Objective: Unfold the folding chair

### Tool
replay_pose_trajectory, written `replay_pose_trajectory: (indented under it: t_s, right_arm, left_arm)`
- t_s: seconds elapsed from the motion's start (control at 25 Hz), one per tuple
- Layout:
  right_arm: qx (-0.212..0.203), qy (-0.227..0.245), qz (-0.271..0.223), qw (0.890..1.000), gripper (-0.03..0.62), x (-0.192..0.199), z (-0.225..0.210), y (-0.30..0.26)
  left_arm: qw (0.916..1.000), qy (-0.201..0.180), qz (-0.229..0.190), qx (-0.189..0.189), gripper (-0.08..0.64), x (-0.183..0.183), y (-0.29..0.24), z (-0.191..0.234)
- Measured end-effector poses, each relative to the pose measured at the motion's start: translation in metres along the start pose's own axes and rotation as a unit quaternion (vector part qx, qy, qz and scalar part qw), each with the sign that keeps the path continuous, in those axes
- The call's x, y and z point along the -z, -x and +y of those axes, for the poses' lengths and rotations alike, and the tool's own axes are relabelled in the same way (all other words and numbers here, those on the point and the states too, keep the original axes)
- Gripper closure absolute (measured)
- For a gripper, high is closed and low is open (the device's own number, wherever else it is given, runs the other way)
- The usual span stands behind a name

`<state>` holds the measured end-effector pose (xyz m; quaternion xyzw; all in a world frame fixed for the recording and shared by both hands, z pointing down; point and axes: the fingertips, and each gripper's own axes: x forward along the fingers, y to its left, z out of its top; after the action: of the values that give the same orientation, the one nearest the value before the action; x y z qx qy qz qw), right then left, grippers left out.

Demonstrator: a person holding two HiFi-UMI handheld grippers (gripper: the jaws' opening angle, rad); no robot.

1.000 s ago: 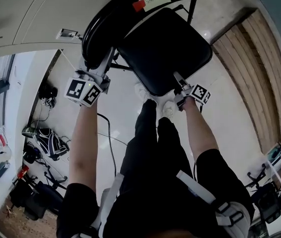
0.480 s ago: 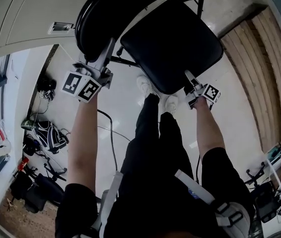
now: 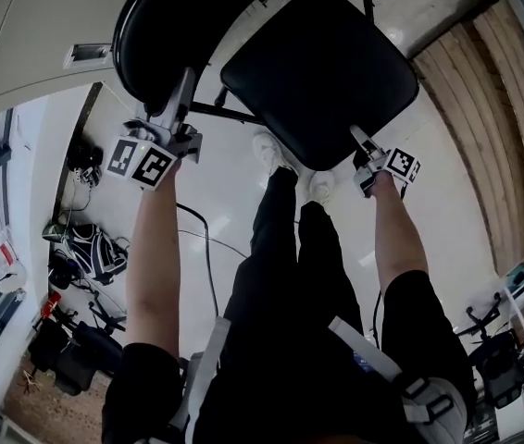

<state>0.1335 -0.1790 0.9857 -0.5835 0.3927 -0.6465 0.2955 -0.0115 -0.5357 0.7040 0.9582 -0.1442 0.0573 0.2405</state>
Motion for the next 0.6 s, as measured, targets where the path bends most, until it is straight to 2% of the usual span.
replay_pose_trajectory:
  t_s: [0.08,0.2,0.32,0.48,0.6]
  right_arm:
    - [0.022,-0.001,-0.005,1.0,0.293,0.0,-0.015,-0.002]
    - [0.078,0.001,-0.007,0.997,0.27,0.004,-0.038,0.003]
    - [0.139,0.037,-0.006,0.99,0.265,0.002,-0.05,0.007]
    - [0.225,0.103,0.007,0.969,0.224,-0.003,-0.051,0.013]
    - [0.264,0.158,0.013,0.952,0.254,-0.008,-0.038,0.018]
  left_arm:
    - [1.0,0.009,0.0,-0.001,0.446,0.006,-0.003,0.009]
    - [0.9997,0.023,0.003,-0.007,0.445,0.019,-0.007,0.02]
    - [0.9993,0.037,-0.003,-0.007,0.433,0.026,-0.01,0.025]
    - [0.9989,0.039,-0.009,-0.023,0.426,0.027,-0.01,0.026]
    - [0.9981,0.027,-0.003,-0.055,0.371,0.029,-0.004,0.034]
